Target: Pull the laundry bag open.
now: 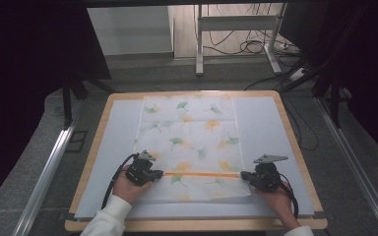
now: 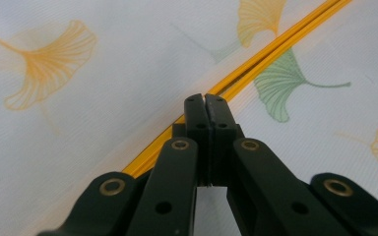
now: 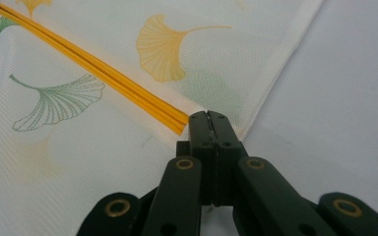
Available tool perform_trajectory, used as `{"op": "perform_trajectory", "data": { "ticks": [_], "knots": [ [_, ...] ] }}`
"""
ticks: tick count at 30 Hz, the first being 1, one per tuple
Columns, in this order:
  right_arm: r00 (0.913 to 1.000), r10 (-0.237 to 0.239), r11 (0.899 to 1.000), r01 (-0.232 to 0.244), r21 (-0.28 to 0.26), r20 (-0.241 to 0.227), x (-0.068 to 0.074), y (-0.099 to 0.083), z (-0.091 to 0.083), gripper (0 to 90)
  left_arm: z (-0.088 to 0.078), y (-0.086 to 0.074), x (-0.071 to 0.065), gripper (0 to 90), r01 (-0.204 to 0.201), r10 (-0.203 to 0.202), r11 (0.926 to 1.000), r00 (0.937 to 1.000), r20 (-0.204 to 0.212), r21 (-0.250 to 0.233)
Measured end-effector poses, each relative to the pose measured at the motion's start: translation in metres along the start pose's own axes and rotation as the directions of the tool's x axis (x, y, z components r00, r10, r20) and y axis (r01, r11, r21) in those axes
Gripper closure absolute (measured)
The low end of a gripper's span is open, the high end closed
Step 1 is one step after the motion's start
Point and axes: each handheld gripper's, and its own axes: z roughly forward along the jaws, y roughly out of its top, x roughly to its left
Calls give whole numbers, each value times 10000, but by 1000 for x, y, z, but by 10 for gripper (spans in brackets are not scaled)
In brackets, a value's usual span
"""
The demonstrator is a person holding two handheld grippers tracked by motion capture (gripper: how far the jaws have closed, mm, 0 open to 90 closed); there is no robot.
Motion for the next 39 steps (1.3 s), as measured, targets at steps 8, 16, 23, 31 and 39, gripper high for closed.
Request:
{"op": "perform_trajectory", "data": {
  "ticks": [8,16,23,31,39],
  "knots": [
    [10000,-17,10000,17,19,-23,0,0,0,899,-7,-9,7,900,242,-243,9997,9994,-230,-54],
    [10000,-30,10000,30,26,-15,0,0,0,899,-13,-15,12,900,421,-423,9991,9984,-366,-37],
    [10000,-32,10000,32,16,12,0,0,0,899,-19,-21,16,900,501,-502,9987,9966,-654,-31],
    [10000,-41,10000,41,38,-6,0,0,0,899,-24,-28,22,900,712,-718,9974,9949,-709,-103],
    [10000,-39,10000,39,31,25,1,0,0,899,-32,-36,30,900,965,-973,9952,9911,-904,-132]
  ]
}}
